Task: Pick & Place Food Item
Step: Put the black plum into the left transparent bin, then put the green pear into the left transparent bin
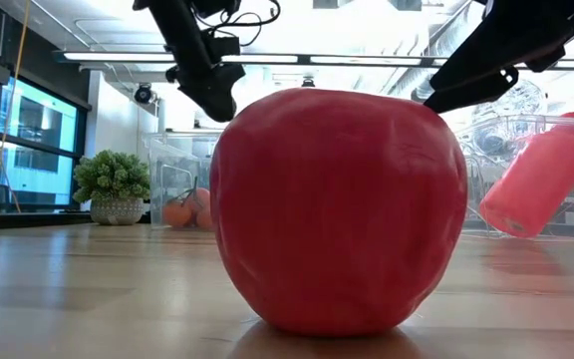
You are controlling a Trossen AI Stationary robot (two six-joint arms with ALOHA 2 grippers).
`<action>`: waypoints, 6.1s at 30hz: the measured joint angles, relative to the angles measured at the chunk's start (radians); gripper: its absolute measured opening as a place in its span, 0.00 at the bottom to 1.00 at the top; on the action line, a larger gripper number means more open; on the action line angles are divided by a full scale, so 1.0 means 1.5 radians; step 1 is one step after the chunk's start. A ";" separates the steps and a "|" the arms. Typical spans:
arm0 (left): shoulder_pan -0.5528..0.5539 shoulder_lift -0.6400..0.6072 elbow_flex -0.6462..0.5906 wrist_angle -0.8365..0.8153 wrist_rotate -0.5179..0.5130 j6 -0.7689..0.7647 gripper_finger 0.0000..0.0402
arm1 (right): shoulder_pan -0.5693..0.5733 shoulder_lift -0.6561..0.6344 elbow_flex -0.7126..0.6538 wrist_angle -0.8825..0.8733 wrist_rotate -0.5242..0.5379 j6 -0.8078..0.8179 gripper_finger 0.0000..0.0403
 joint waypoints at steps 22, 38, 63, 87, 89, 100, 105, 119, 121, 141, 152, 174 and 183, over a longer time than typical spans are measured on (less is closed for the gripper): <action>-0.020 0.000 0.000 -0.023 0.057 0.215 0.66 | 0.000 0.000 0.000 -0.019 -0.018 0.015 0.83; -0.023 0.000 0.000 -0.047 0.064 0.208 0.66 | 0.000 0.000 0.000 -0.019 -0.019 0.016 0.83; -0.017 0.000 0.000 -0.082 0.144 0.263 0.76 | -0.006 0.000 0.000 -0.019 -0.018 0.036 0.83; -0.098 -0.029 0.000 -0.080 0.139 0.311 0.97 | -0.010 0.000 0.000 0.002 -0.025 0.012 0.83; -0.106 -0.037 0.000 -0.080 0.122 0.318 0.97 | -0.010 0.000 0.000 0.006 -0.025 0.017 0.83; -0.120 -0.057 0.000 -0.102 0.112 0.295 0.97 | -0.010 0.000 0.000 0.051 -0.025 0.057 0.83; -0.149 -0.090 0.000 -0.130 0.152 0.271 0.97 | -0.010 0.000 0.000 0.050 -0.025 0.051 0.83; -0.172 -0.143 -0.054 -0.151 0.418 0.173 0.97 | -0.037 0.042 0.001 0.063 -0.020 -0.024 0.83; -0.172 -0.170 -0.080 -0.131 0.418 0.157 0.97 | -0.053 0.057 0.001 0.071 -0.018 -0.022 0.83; -0.247 -0.285 -0.275 0.122 0.446 0.130 0.97 | -0.202 0.089 0.000 -0.054 -0.029 0.029 0.76; -0.278 -0.285 -0.276 0.120 0.446 0.151 0.97 | -0.289 0.123 0.000 -0.031 -0.040 -0.070 0.76; -0.278 -0.285 -0.276 0.109 0.445 0.154 0.97 | -0.341 0.171 0.000 0.057 0.015 -0.257 0.70; -0.278 -0.285 -0.276 0.109 0.443 0.179 0.97 | -0.370 0.171 0.000 0.061 -0.048 -0.264 0.70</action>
